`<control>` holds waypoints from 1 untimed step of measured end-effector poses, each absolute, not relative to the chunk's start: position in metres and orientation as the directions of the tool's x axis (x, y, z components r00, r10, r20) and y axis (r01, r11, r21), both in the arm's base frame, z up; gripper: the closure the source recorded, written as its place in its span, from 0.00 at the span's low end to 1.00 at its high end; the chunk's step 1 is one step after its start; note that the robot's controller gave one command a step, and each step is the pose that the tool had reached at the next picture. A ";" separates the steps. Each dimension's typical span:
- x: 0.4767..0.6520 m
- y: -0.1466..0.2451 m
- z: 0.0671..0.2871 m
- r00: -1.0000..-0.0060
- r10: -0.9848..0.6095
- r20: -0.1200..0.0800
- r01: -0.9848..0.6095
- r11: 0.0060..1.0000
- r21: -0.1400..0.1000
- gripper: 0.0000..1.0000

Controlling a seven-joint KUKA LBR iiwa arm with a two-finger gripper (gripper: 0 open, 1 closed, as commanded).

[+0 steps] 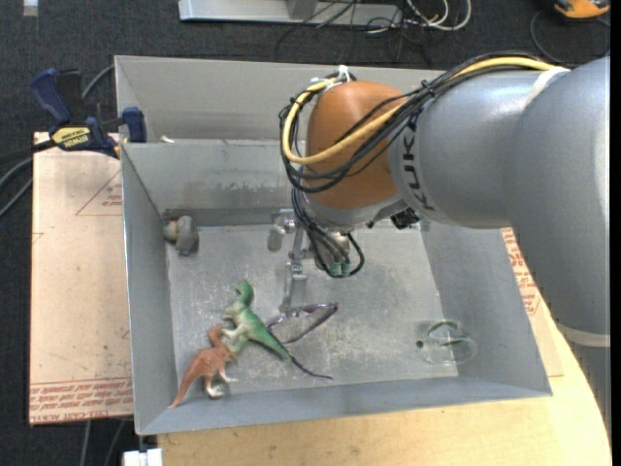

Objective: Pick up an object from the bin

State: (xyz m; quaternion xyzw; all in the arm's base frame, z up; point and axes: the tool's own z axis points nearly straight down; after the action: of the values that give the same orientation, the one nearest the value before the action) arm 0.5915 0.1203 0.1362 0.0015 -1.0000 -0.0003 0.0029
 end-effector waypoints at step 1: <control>0.593 0.119 0.141 -1.000 0.000 -0.001 0.000 1.000 0.001 0.00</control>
Offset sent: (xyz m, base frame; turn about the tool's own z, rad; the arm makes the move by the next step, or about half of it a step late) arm -0.0203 -0.0375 -0.0551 0.0739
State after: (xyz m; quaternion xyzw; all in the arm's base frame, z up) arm 0.5931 0.1194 0.1411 -0.0002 -1.0000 -0.0007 -0.0005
